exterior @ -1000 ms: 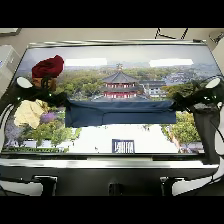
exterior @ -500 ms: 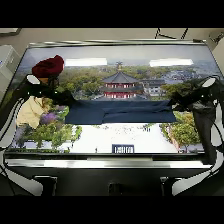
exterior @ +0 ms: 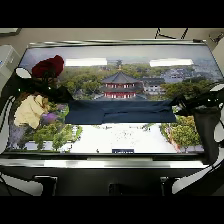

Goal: Fold the clothes and pants, and hang the long-sleeved shirts on hangers.

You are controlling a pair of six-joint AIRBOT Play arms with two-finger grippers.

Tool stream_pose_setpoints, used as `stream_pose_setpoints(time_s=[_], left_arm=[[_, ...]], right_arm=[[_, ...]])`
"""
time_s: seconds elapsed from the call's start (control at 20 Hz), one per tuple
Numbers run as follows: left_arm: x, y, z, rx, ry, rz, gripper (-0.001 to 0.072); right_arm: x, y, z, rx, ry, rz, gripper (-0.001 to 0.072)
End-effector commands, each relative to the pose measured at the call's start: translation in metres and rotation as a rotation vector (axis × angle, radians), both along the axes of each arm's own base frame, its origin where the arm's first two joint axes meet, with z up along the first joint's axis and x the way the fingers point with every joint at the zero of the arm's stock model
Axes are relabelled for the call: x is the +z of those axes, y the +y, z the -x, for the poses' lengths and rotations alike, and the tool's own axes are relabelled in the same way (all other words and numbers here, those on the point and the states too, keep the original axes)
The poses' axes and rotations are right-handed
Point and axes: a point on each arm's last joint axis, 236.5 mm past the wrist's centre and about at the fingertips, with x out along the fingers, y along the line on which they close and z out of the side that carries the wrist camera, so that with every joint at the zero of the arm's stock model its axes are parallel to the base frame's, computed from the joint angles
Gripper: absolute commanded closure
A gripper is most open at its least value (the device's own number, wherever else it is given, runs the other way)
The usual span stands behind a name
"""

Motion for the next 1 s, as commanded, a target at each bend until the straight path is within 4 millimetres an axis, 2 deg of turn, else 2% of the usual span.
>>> stream_pose_setpoints(time_s=[0.0, 0.15, 0.3, 0.4, 0.45, 0.5, 0.55, 0.6, 0.65, 0.8, 0.9, 0.95], left_arm=[[0.029, -0.015, 0.006, -0.031, -0.061, 0.007, 0.0324], [0.050, -0.041, 0.007, -0.055, -0.121, 0.043, 0.0325], [0.062, -0.074, 0.005, -0.072, -0.163, 0.102, 0.0325], [0.063, -0.089, 0.007, -0.092, -0.178, 0.103, 0.0325], [0.063, -0.096, 0.006, -0.097, -0.189, 0.105, 0.0329], [0.063, -0.103, 0.003, -0.095, -0.209, 0.106, 0.0352], [0.064, -0.110, -0.001, -0.089, -0.231, 0.107, 0.0467], [0.063, -0.119, -0.006, -0.082, -0.256, 0.109, 0.0621], [0.060, -0.131, -0.013, -0.074, -0.283, 0.111, 0.0675], [0.031, -0.183, -0.019, -0.066, -0.297, 0.119, 0.0675], [-0.008, -0.223, -0.001, -0.072, -0.202, 0.117, 0.0675], [-0.027, -0.238, 0.011, -0.085, -0.150, 0.108, 0.0675]], right_arm=[[-0.015, 0.009, -0.001, -0.002, 0.017, -0.074, 0.0002], [-0.024, 0.012, 0.002, -0.003, 0.047, -0.083, 0.0026], [-0.031, 0.026, 0.005, 0.053, 0.065, -0.050, 0.0053], [-0.033, 0.037, 0.006, 0.095, 0.066, -0.038, 0.0369], [-0.030, 0.042, 0.004, 0.111, 0.052, -0.049, 0.0632], [-0.022, 0.044, 0.002, 0.121, 0.029, -0.061, 0.0674], [-0.010, 0.048, -0.002, 0.132, -0.011, -0.075, 0.0675], [0.006, 0.051, -0.006, 0.133, -0.047, -0.085, 0.0675], [0.026, 0.056, -0.008, 0.136, -0.084, -0.098, 0.0675], [0.087, 0.077, -0.009, 0.187, -0.197, -0.072, 0.0676], [0.131, 0.095, -0.006, 0.203, -0.274, -0.044, 0.0677], [0.152, 0.106, -0.002, 0.219, -0.309, -0.033, 0.0677]])
